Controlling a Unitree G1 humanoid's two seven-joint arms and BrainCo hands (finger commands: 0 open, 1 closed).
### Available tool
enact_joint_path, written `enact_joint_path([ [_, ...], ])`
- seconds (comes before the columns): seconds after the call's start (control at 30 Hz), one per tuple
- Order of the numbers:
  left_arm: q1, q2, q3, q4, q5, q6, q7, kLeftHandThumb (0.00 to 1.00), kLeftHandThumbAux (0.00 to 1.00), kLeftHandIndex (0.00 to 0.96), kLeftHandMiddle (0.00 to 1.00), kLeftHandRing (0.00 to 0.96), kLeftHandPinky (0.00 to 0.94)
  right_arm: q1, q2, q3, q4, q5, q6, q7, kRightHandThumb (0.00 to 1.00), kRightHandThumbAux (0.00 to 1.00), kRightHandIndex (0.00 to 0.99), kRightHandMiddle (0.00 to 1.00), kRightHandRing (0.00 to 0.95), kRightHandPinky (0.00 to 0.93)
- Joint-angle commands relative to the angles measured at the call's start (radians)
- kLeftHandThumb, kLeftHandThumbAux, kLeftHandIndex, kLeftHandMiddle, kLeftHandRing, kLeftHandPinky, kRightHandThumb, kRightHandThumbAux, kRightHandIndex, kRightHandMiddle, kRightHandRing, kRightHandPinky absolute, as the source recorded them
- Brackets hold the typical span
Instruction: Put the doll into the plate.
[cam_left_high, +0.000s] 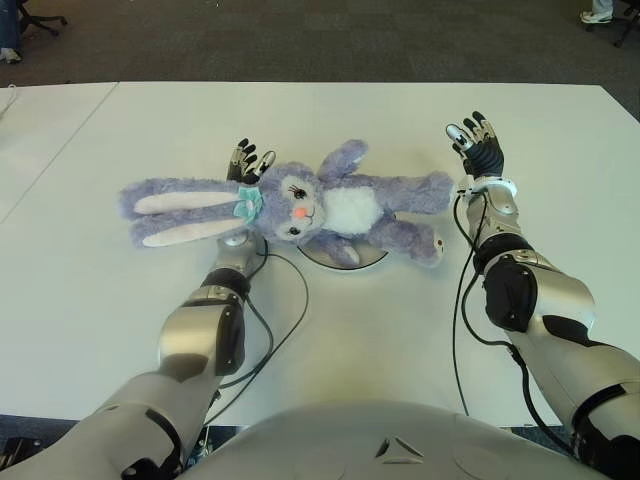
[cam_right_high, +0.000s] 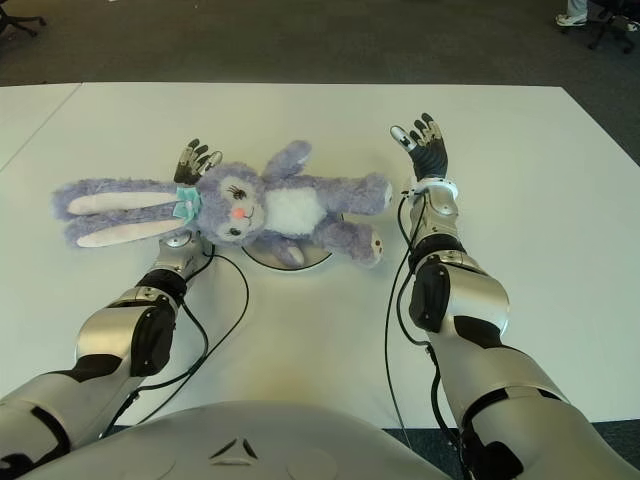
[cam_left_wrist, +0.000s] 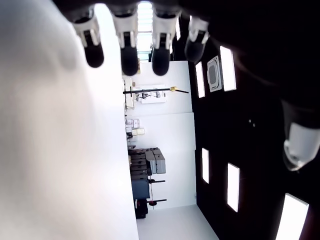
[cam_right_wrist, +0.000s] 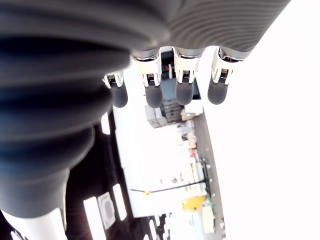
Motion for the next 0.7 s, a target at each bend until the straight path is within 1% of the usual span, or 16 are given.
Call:
enact_joint_path([
  [0.03,0.219,-0.041,0.013,0.141,-0.014,0.139,-0.027,0.0,0.517,0.073,0.136,0.123,0.107,0.04,0.036,-0.001,0.014,0.006,0.008,-0.011,0.0,0.768,0.0,0.0,0.0,0.0],
  [0.33,0.22,-0.037,0.015,0.142,-0.014,0.14,-0.03,0.0,0.513,0.073,0.131,0.116,0.085,0.057,0.065,-0.022,0.012,0.029,-0.007,-0.004,0.0,0.769,0.0,0.0,0.0,0.0],
  [0.47,0.221,-0.035,0.014,0.142,-0.013,0.141,-0.029,0.0,0.505,0.083,0.137,0.121,0.103,0.067,0.084,-0.045,0.011,0.048,-0.016,0.007,0.0,0.761,0.002,0.0,0.0,0.009],
  [0.6,0.224,-0.035,0.017,0.141,-0.015,0.133,-0.033,0.0,0.499,0.085,0.139,0.123,0.102,0.074,0.098,-0.062,0.011,0.058,-0.019,0.013,0.0,0.761,0.004,0.005,0.0,0.014],
  [0.7,0.225,-0.035,0.015,0.141,-0.014,0.128,-0.037,0.0,0.491,0.079,0.128,0.117,0.096,0.091,0.12,-0.077,0.012,0.072,-0.028,0.018,0.0,0.769,0.005,0.008,0.0,0.019],
])
